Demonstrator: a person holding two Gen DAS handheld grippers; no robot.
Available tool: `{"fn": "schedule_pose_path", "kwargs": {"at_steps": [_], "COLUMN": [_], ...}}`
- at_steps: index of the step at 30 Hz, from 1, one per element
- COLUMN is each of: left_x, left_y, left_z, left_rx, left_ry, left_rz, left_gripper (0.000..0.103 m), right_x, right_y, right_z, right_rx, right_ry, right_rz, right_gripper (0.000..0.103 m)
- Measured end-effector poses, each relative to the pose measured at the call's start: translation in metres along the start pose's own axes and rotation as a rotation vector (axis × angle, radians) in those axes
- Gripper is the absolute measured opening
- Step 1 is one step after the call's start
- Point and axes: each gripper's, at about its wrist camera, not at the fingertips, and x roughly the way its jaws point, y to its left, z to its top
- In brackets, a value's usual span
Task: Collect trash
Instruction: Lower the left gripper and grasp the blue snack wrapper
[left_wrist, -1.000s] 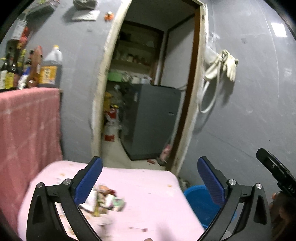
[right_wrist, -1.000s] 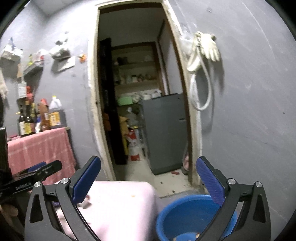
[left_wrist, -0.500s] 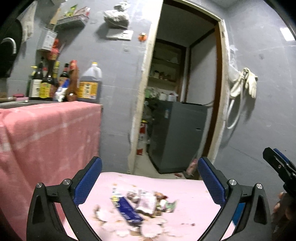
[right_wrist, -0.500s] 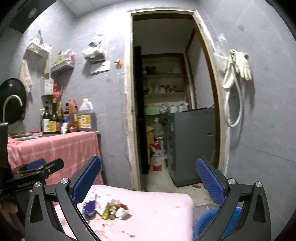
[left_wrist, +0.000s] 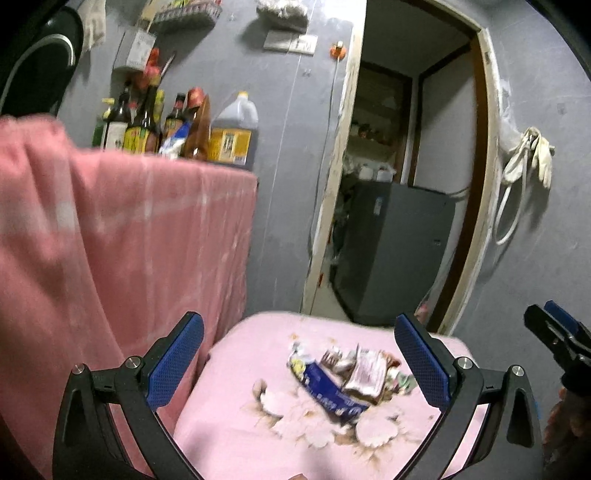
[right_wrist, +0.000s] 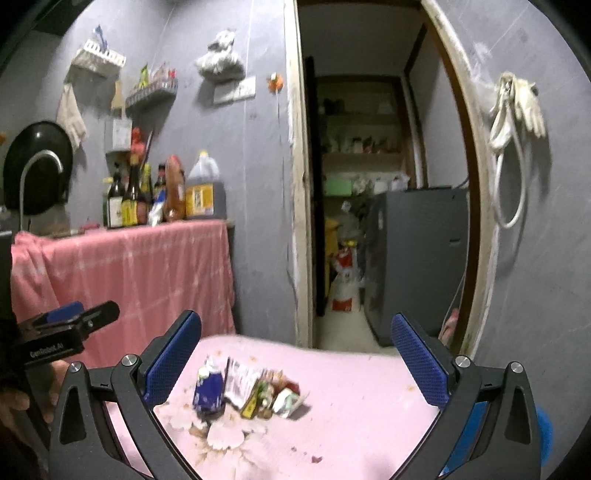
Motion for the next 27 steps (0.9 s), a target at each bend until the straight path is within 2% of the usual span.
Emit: {"fn": "schedule_pose_path", "kwargs": {"at_steps": [12, 20, 22, 24, 27], "left_x": [0.046, 0.078, 0.087, 0.094, 0.104], "left_y": [-0.006, -0.006, -0.006, -0.006, -0.007], "left_z": [-0.044, -0.058, -0.060, -0.061, -0.061], "left_rx": [0.021, -0.043, -0.063, -0.087, -0.119], "left_ry": [0.192, 0.305, 0.344, 0.374, 0.413], "left_rz": [-0.019, -0.073, -0.088, -0.110, -0.136], "left_gripper": [0.101, 0.100, 0.096, 0.085, 0.077], "right_x": [0.050, 0.077, 0.085, 0.094, 0.105], "right_y": [-0.005, -0.017, -0.020, -0.022, -0.022], "right_z": [-0.044, -0.059, -0.063, -0.066, -0.069], "right_rx": [-0.005, -0.003, 0.009, 0.018, 0.015], "right_ry": [0.208, 0.335, 0.366, 0.395, 0.436], "right_rz": [0.013, 0.005, 0.018, 0.022, 0.030], "right_gripper": [0.103, 0.103, 0.097, 0.091, 0.084]}}
